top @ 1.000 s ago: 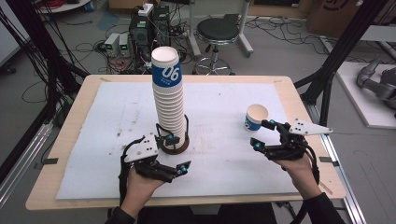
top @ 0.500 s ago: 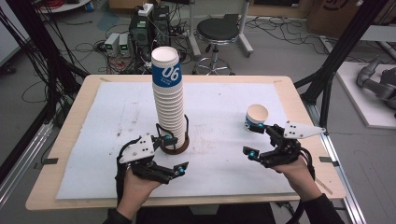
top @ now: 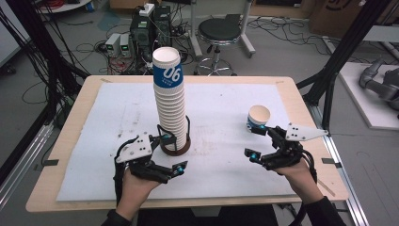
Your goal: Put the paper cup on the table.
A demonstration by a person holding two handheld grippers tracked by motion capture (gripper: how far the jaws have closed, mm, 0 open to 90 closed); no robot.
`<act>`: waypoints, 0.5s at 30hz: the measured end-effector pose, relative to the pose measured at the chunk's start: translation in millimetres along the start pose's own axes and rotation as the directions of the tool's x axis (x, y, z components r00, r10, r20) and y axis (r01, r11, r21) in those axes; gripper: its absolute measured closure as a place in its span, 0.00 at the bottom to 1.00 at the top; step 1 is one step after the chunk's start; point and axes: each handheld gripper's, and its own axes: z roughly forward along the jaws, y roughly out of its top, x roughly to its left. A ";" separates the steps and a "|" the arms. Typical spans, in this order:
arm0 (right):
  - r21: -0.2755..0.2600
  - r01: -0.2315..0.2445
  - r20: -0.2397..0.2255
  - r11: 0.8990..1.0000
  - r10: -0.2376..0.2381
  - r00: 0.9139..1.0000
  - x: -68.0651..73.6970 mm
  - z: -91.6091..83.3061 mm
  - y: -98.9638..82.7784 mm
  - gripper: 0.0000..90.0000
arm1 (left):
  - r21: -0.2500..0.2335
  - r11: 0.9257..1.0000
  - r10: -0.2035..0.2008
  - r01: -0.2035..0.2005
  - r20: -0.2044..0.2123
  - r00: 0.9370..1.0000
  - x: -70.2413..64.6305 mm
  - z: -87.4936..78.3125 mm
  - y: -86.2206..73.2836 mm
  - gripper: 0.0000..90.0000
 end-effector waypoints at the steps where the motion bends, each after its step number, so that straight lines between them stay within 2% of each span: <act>1: -0.001 0.006 0.003 1.000 -0.006 1.000 0.0 0.2 0.0 0.15 | 0.000 1.000 -0.002 0.002 0.000 1.000 0.0 -0.2 0.0 0.18; 13: 0.004 -0.005 -0.001 1.000 0.005 1.000 -3.7 1.2 -1.8 0.15 | 0.007 1.000 -0.005 0.005 -0.006 1.000 1.9 -0.2 -0.5 0.18; 15: 0.007 -0.008 -0.015 1.000 0.008 1.000 -6.0 1.0 -2.6 0.15 | 0.011 1.000 -0.009 0.009 -0.009 1.000 2.5 0.3 -1.4 0.17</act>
